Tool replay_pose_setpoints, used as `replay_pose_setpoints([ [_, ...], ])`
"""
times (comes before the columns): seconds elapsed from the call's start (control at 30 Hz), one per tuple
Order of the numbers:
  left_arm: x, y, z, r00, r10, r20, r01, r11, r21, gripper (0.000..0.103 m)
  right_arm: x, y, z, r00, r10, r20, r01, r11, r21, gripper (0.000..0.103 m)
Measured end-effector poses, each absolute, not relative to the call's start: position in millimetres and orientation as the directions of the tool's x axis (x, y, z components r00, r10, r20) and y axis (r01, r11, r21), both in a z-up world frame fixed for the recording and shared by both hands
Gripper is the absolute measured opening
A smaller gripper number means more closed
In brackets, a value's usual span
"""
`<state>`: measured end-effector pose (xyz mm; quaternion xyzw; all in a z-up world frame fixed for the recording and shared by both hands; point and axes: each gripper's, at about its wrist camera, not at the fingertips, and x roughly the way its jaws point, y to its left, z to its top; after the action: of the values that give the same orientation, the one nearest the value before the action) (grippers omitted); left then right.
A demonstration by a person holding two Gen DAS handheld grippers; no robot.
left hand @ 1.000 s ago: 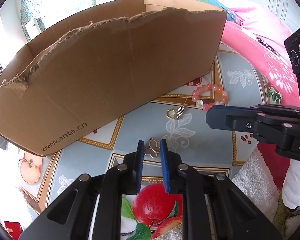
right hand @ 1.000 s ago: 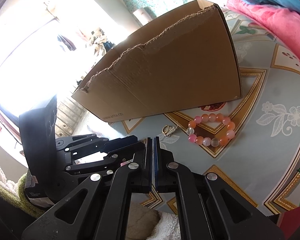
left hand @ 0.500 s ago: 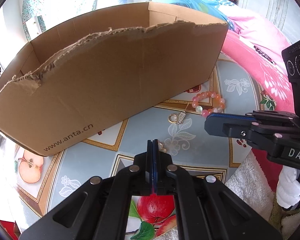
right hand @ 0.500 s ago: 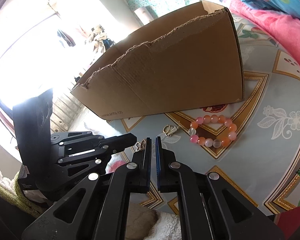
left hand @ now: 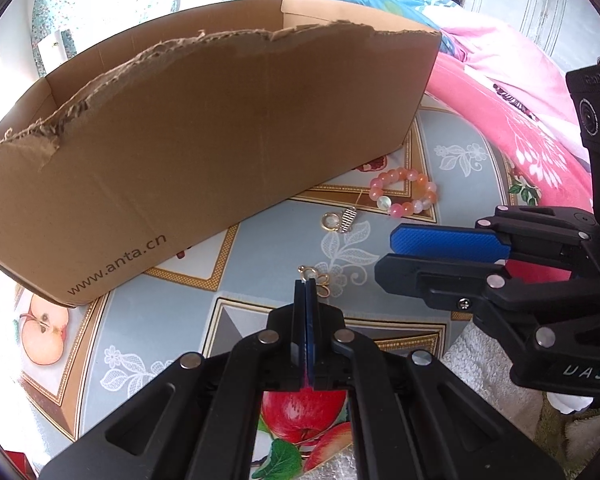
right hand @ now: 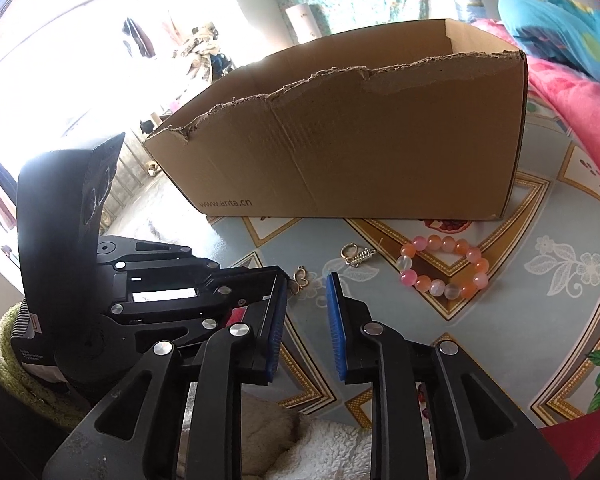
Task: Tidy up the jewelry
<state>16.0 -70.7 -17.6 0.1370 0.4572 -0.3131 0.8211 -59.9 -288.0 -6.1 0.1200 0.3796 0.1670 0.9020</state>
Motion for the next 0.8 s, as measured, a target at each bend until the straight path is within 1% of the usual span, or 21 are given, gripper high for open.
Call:
replay_pose_setpoints([
  [0.13, 17.8, -58.6, -14.4, 0.399, -0.410, -0.820, 0.630, 0.773, -0.080, 0.000, -58.7, -282.2, -7.5, 0.655, 0.368, -0.660, -0.217, 0.928, 0.302, 0.025],
  [0.33, 20.4, -32.0, -9.1, 0.432, -0.425, -0.795, 0.618, 0.782, -0.082, 0.000, -50.5, -274.3, -6.4, 0.679, 0.317, -0.663, -0.207, 0.948, 0.241, 0.025],
  [0.47, 23.5, -33.7, -10.1, 0.426, -0.443, -0.789, 0.626, 0.774, -0.097, 0.000, -39.5, -267.7, -5.2, 0.689, 0.288, -0.665, -0.206, 0.958, 0.201, 0.025],
  [0.67, 24.6, -54.4, -7.8, 0.414, -0.495, -0.764, 0.676, 0.729, -0.107, 0.001, -32.9, -275.1, -2.0, 0.711, 0.262, -0.653, -0.173, 0.965, 0.198, 0.025],
  [0.73, 24.6, -63.1, -6.1, 0.412, -0.508, -0.756, 0.701, 0.707, -0.093, 0.010, -34.8, -285.2, 0.8, 0.725, 0.260, -0.637, -0.148, 0.963, 0.225, 0.025],
  [0.77, 24.6, -67.1, -5.5, 0.410, -0.514, -0.753, 0.713, 0.696, -0.086, 0.020, -37.3, -291.2, 2.6, 0.732, 0.261, -0.630, -0.136, 0.961, 0.240, 0.025],
  [0.8, 24.8, -71.5, -5.2, 0.411, -0.518, -0.750, 0.723, 0.687, -0.079, 0.025, -39.1, -296.2, 3.7, 0.737, 0.261, -0.624, -0.126, 0.959, 0.253, 0.025],
])
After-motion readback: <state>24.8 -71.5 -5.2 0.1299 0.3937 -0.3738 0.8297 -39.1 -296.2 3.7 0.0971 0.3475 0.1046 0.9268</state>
